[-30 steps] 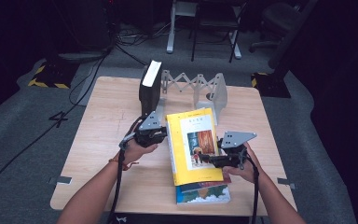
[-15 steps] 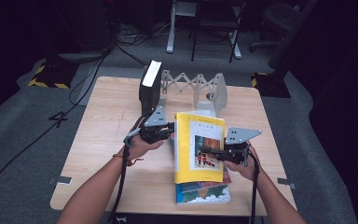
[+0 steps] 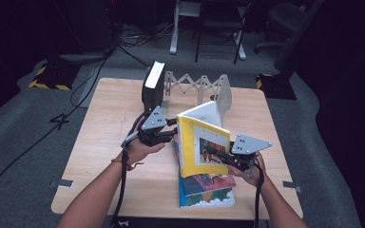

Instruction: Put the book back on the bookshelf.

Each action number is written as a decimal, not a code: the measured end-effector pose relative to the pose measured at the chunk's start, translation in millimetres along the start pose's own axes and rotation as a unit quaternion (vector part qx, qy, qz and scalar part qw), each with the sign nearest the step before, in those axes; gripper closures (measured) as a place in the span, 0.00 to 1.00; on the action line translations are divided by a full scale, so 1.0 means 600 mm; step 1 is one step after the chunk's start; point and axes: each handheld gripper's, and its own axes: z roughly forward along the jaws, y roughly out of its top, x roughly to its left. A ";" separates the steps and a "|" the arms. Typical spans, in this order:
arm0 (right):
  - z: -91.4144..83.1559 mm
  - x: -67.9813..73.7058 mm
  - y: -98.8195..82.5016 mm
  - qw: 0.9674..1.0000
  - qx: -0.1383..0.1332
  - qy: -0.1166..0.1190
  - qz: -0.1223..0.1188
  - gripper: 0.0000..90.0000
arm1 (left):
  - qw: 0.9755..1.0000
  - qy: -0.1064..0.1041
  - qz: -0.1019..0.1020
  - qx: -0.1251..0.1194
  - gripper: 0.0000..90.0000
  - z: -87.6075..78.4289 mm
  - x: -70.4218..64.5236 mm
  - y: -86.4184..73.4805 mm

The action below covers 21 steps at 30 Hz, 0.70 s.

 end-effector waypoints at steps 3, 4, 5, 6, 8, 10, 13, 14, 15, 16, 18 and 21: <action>-0.004 0.003 -0.004 1.000 -0.006 -0.003 0.001 0.95 | 1.000 0.001 0.003 0.017 0.62 -0.004 -0.011 -0.013; -0.005 0.004 -0.005 1.000 -0.007 -0.003 0.001 0.95 | 1.000 0.002 0.004 0.026 0.59 -0.004 -0.017 -0.021; -0.005 0.004 -0.005 1.000 -0.007 -0.003 0.001 0.95 | 1.000 0.002 0.004 0.026 0.55 -0.004 -0.017 -0.021; -0.007 0.005 -0.007 1.000 -0.010 -0.004 0.000 0.95 | 0.999 0.005 0.002 0.032 0.52 -0.005 -0.021 -0.027; -0.009 0.007 -0.008 1.000 -0.013 -0.005 0.002 0.95 | 0.999 0.009 0.009 0.047 0.50 -0.008 -0.038 -0.045; -0.010 0.008 -0.009 1.000 -0.014 -0.006 -0.001 0.94 | 0.998 0.012 0.016 0.060 0.46 -0.009 -0.049 -0.055; -0.012 0.010 -0.009 1.000 -0.014 -0.007 0.000 0.94 | 0.997 0.012 0.016 0.070 0.43 -0.013 -0.061 -0.068; -0.012 0.010 -0.010 1.000 -0.015 -0.007 0.002 0.94 | 0.997 0.013 0.018 0.074 0.42 -0.015 -0.065 -0.073; -0.013 0.011 -0.011 1.000 -0.016 -0.009 0.005 0.94 | 0.997 0.015 0.004 0.082 0.39 -0.016 -0.070 -0.083; -0.013 0.012 -0.011 1.000 -0.016 -0.009 0.006 0.94 | 0.996 0.014 -0.004 0.087 0.37 -0.016 -0.073 -0.088; -0.014 0.014 -0.011 1.000 -0.016 -0.012 0.001 0.94 | 0.995 0.010 -0.002 0.104 0.34 -0.015 -0.082 -0.098; -0.015 0.016 -0.012 1.000 -0.015 -0.013 0.000 0.94 | 0.994 -0.004 0.000 0.110 0.31 -0.016 -0.088 -0.105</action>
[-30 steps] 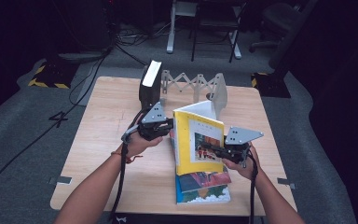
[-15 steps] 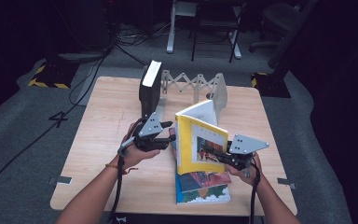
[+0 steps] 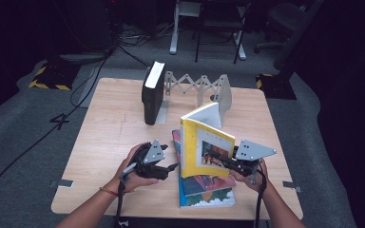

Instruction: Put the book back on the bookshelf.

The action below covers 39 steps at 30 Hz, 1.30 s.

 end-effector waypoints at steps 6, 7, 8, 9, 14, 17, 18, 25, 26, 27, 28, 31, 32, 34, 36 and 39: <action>-0.003 0.002 -0.002 1.000 0.001 -0.002 -0.004 0.94 | 0.999 -0.022 0.002 0.025 0.29 0.006 -0.029 -0.009; -0.003 0.003 -0.003 1.000 0.001 -0.003 -0.003 0.94 | 0.999 -0.025 0.003 0.025 0.29 0.006 -0.031 -0.009; -0.003 0.003 -0.003 1.000 0.002 -0.004 -0.004 0.94 | 0.999 -0.031 0.000 0.021 0.29 0.006 -0.034 -0.008; -0.004 0.004 -0.003 1.000 0.002 -0.004 -0.004 0.94 | 0.999 -0.035 -0.002 0.018 0.29 0.006 -0.037 -0.007; -0.005 0.009 -0.002 1.000 0.003 -0.009 -0.012 0.94 | 0.998 -0.055 -0.015 -0.004 0.29 0.016 -0.048 0.005; -0.006 0.011 -0.002 1.000 0.002 -0.010 -0.016 0.93 | 0.998 -0.061 -0.028 -0.020 0.32 0.027 -0.048 0.016; -0.007 0.013 -0.002 1.000 0.002 -0.011 -0.017 0.93 | 0.997 -0.062 -0.029 -0.022 0.33 0.030 -0.049 0.018; -0.011 0.019 -0.003 1.000 0.000 -0.013 -0.028 0.92 | 0.995 -0.051 -0.042 -0.071 0.45 0.052 -0.045 0.043; -0.011 0.019 -0.003 1.000 0.000 -0.013 -0.028 0.92 | 0.995 -0.051 -0.042 -0.071 0.46 0.052 -0.045 0.043; -0.014 0.023 -0.003 0.999 0.005 -0.015 -0.038 0.91 | 0.994 -0.051 -0.047 -0.081 0.46 0.056 -0.040 0.051; -0.014 0.023 -0.003 0.999 0.005 -0.015 -0.038 0.91 | 0.994 -0.051 -0.047 -0.081 0.48 0.056 -0.040 0.051; -0.017 0.029 -0.002 0.998 0.014 -0.021 -0.051 0.89 | 0.992 -0.051 -0.047 -0.101 0.49 0.055 -0.034 0.062; -0.018 0.031 -0.004 0.998 0.022 -0.029 -0.056 0.87 | 0.991 -0.055 -0.048 -0.108 0.50 0.054 -0.032 0.066; -0.020 0.030 -0.011 0.997 0.029 -0.033 -0.055 0.85 | 0.991 -0.056 -0.047 -0.111 0.55 0.054 -0.030 0.068; -0.022 0.026 -0.021 0.997 0.035 -0.041 -0.046 0.82 | 0.991 -0.052 -0.041 -0.112 0.61 0.053 -0.030 0.069; -0.032 0.019 -0.032 0.998 0.037 -0.050 -0.029 0.76 | 0.992 -0.058 -0.021 -0.113 0.69 0.047 -0.033 0.070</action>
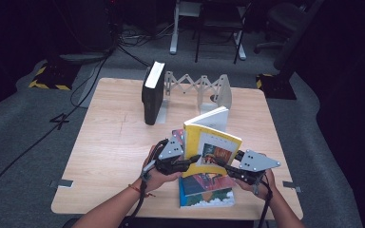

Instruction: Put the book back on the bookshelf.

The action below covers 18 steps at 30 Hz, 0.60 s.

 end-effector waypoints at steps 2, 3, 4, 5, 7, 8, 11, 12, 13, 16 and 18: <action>-0.010 -0.006 -0.009 1.000 0.002 -0.004 0.012 0.74 | 1.000 -0.001 0.009 -0.002 0.73 -0.002 -0.005 0.001; -0.014 -0.008 -0.012 1.000 0.002 -0.004 0.019 0.74 | 1.000 -0.002 0.011 -0.003 0.74 -0.002 -0.008 0.001; -0.017 -0.011 -0.015 1.000 0.002 -0.007 0.026 0.73 | 1.000 -0.004 0.013 -0.005 0.76 -0.002 -0.010 0.001; -0.020 -0.013 -0.019 1.000 0.002 -0.012 0.028 0.72 | 1.000 -0.004 0.013 -0.005 0.77 -0.002 -0.010 0.001; -0.024 -0.020 -0.026 0.999 0.005 -0.026 0.036 0.69 | 1.000 -0.004 0.022 -0.005 0.80 -0.003 -0.014 0.001; -0.024 -0.020 -0.026 0.999 0.005 -0.026 0.036 0.69 | 1.000 -0.004 0.022 -0.005 0.81 -0.003 -0.014 0.001; -0.021 -0.030 -0.045 0.997 0.006 -0.055 0.049 0.61 | 1.000 -0.005 0.027 -0.002 0.82 -0.004 -0.019 0.001; -0.021 -0.030 -0.045 0.997 0.006 -0.055 0.049 0.61 | 1.000 -0.005 0.027 -0.002 0.82 -0.004 -0.019 0.001; -0.017 -0.033 -0.053 0.996 0.010 -0.064 0.056 0.56 | 1.000 -0.005 0.030 -0.002 0.82 -0.005 -0.021 0.001; -0.002 -0.042 -0.063 0.995 0.007 -0.046 0.091 0.45 | 0.999 -0.002 0.034 -0.002 0.82 -0.005 -0.025 0.001; 0.005 -0.040 -0.062 0.995 0.006 -0.040 0.092 0.41 | 0.999 -0.004 0.035 -0.003 0.82 -0.005 -0.024 0.001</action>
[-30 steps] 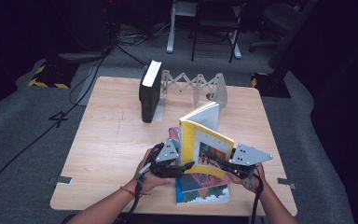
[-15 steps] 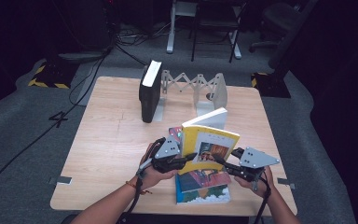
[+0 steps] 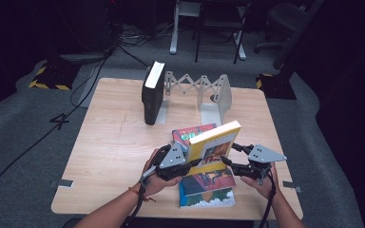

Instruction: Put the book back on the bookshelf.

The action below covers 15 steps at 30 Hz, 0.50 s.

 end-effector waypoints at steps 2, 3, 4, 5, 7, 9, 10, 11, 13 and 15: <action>0.007 0.005 0.001 1.000 0.008 0.008 -0.006 0.43 | 1.000 -0.002 -0.002 -0.005 0.82 0.001 0.001 -0.001; 0.012 0.010 0.000 1.000 0.008 0.015 -0.012 0.45 | 1.000 0.000 -0.002 -0.007 0.82 0.002 0.000 -0.001; 0.014 0.013 0.000 1.000 0.010 0.018 -0.016 0.48 | 1.000 0.002 0.000 -0.010 0.82 0.003 -0.001 -0.002; 0.016 0.017 0.000 0.999 0.012 0.022 -0.022 0.47 | 1.000 0.002 0.001 -0.012 0.82 0.003 -0.002 -0.002; 0.018 0.022 0.001 0.999 0.014 0.017 -0.028 0.46 | 1.000 0.000 0.006 -0.018 0.80 0.004 -0.003 0.000; 0.017 0.022 0.001 0.999 0.012 0.021 -0.026 0.46 | 1.000 -0.001 0.010 -0.021 0.80 0.004 -0.003 0.002; 0.016 0.022 0.000 0.999 0.010 0.025 -0.024 0.47 | 1.000 -0.003 0.008 -0.024 0.80 0.005 -0.003 0.004; 0.014 0.023 0.000 0.999 0.010 0.025 -0.027 0.47 | 1.000 -0.004 0.010 -0.024 0.80 0.006 -0.003 0.005; 0.014 0.023 0.001 0.999 0.010 0.024 -0.028 0.47 | 1.000 -0.002 0.009 -0.027 0.79 0.007 -0.004 0.008; 0.015 0.024 0.001 0.999 0.010 0.022 -0.029 0.46 | 1.000 -0.002 0.007 -0.027 0.79 0.010 -0.003 0.011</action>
